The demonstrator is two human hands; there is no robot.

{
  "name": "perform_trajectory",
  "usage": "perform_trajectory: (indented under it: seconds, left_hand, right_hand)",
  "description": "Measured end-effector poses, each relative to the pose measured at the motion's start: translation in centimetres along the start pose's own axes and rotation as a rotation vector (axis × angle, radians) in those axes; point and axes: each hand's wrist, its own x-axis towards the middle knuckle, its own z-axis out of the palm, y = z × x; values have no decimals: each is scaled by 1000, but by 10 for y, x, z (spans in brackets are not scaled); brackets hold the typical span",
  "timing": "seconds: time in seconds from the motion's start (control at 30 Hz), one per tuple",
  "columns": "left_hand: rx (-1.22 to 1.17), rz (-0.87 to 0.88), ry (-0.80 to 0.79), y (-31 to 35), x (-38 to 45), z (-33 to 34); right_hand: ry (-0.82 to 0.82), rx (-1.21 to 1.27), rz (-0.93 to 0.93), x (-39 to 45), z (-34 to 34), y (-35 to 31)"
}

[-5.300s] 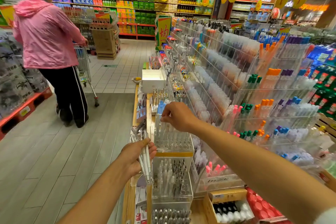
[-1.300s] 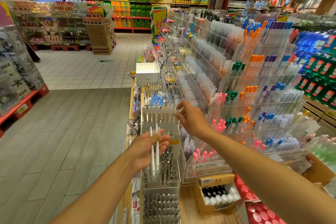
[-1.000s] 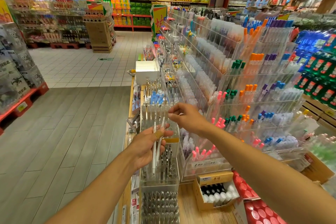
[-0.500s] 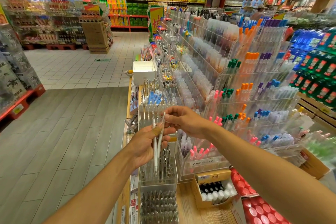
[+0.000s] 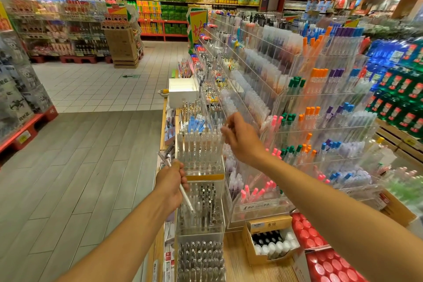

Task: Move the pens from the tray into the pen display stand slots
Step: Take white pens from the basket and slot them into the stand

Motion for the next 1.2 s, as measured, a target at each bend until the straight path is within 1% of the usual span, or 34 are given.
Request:
perform_trajectory:
  seconds: [0.07, 0.13, 0.43, 0.57, 0.73, 0.8, 0.9, 1.03, 1.1, 1.2]
  left_hand:
    - [-25, 15, 9, 2, -2, 1]
    - [-62, 24, 12, 4, -3, 2]
    - [-146, 56, 2, 8, 2, 1]
    - [-124, 116, -58, 7, 6, 2]
    - [-128, 168, -154, 10, 6, 4]
    - [-76, 215, -196, 12, 7, 4]
    - [146, 360, -220, 12, 8, 5]
    - [250, 560, -172, 18, 12, 10]
    - [343, 665, -152, 23, 16, 15]
    - [446, 746, -130, 26, 21, 21]
  right_hand:
    - [-48, -28, 3, -3, 6, 4]
    - [-55, -22, 3, -5, 11, 6]
    - [54, -17, -41, 1, 15, 8]
    - [-1, -71, -36, 4, 20, 14]
    - [-8, -141, -65, 9, 27, 23]
    - [-48, -146, -48, 9, 28, 27]
    - [-72, -155, -34, 9, 31, 32]
    - [-46, -156, -8, 10, 36, 33]
    - [-27, -146, 0, 8, 36, 34]
    - [-13, -128, 1, 6, 35, 33]
